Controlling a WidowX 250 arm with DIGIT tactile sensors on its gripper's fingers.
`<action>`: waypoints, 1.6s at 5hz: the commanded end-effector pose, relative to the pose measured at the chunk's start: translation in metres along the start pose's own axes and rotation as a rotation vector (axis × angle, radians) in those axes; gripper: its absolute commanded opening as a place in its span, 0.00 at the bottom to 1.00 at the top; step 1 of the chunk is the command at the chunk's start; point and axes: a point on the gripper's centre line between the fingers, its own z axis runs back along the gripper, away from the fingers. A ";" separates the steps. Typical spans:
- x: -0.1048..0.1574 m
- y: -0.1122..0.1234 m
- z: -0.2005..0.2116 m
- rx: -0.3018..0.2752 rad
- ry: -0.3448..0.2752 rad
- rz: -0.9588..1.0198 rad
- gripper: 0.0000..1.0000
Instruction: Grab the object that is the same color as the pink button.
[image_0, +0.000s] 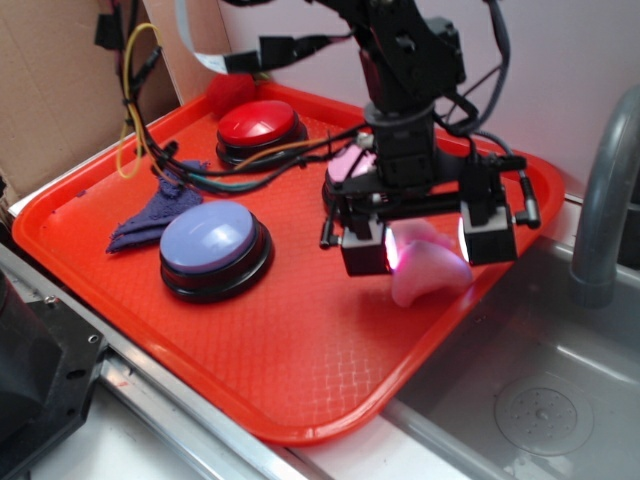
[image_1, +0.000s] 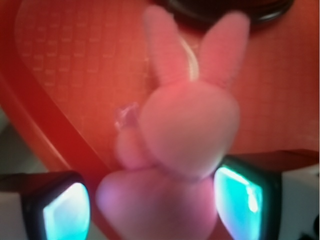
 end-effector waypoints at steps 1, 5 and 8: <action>0.013 -0.011 0.003 -0.076 -0.012 -0.003 0.73; 0.041 0.035 0.107 0.048 -0.157 -0.298 0.00; 0.068 0.145 0.160 0.101 -0.176 -0.262 0.00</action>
